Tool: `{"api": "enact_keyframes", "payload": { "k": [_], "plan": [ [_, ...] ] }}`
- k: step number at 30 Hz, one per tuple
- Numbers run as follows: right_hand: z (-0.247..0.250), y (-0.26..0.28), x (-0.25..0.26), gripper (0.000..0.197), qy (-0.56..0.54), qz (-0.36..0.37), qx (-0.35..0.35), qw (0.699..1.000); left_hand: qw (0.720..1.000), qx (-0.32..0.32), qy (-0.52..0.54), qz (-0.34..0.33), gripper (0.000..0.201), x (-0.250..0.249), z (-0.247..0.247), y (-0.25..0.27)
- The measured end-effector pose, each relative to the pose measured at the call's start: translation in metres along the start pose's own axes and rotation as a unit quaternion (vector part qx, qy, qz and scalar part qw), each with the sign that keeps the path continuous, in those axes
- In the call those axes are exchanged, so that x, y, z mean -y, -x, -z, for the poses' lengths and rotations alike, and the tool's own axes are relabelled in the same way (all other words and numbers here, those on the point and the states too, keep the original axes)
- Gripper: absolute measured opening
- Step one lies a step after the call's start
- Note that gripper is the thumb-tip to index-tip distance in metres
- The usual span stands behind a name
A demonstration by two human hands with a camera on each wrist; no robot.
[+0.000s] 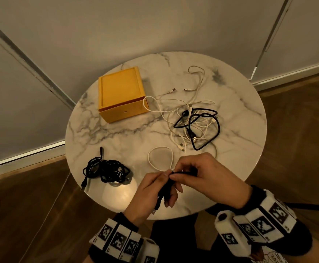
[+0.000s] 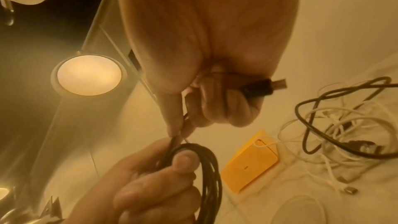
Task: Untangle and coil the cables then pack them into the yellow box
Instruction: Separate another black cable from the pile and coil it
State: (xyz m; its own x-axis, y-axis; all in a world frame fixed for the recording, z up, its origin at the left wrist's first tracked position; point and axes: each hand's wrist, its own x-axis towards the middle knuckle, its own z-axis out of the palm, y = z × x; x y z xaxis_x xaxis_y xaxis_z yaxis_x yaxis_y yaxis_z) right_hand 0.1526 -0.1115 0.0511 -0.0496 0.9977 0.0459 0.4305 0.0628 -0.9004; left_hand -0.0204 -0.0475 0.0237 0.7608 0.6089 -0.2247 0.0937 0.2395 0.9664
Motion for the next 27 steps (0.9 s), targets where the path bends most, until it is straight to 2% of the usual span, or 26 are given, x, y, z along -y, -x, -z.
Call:
{"api": "enact_keyframes", "payload": {
  "k": [4, 7, 10, 13, 15, 20, 24, 27],
  "plan": [
    [-0.005, 0.001, -0.013, 0.014, -0.018, -0.013, -0.040, 0.999, 0.999, -0.025, 0.045, 0.014, 0.049, 0.000, -0.004, 0.001],
    [-0.013, 0.002, -0.020, 0.023, -0.038, -0.010, -0.002, 0.999, 0.994, -0.024, 0.100, 0.026, 0.044, 0.000, -0.003, 0.001],
    [-0.019, 0.001, -0.021, 0.020, -0.120, -0.022, 0.043, 0.992, 0.987, -0.005, 0.155, 0.035, 0.044, 0.001, 0.000, 0.003],
    [-0.030, 0.002, -0.023, 0.036, -0.127, -0.017, 0.037, 0.991, 0.980, -0.012, 0.191, 0.044, 0.047, 0.007, 0.001, 0.003],
    [-0.040, 0.003, -0.028, 0.044, -0.102, -0.009, 0.024, 0.994, 0.979, -0.060, 0.185, 0.067, 0.048, 0.013, -0.003, 0.003],
    [-0.065, 0.002, -0.048, 0.042, -0.092, -0.056, -0.049, 0.993, 0.954, -0.219, 0.177, 0.103, 0.043, 0.025, -0.020, -0.005],
    [-0.077, 0.001, -0.054, 0.041, -0.096, -0.087, -0.110, 0.985, 0.945, -0.278, 0.151, 0.083, 0.050, 0.028, -0.028, -0.014],
    [-0.078, -0.002, -0.051, 0.037, -0.110, -0.099, -0.129, 0.981, 0.939, -0.311, 0.127, 0.069, 0.048, 0.029, -0.032, -0.021]
  ]
}}
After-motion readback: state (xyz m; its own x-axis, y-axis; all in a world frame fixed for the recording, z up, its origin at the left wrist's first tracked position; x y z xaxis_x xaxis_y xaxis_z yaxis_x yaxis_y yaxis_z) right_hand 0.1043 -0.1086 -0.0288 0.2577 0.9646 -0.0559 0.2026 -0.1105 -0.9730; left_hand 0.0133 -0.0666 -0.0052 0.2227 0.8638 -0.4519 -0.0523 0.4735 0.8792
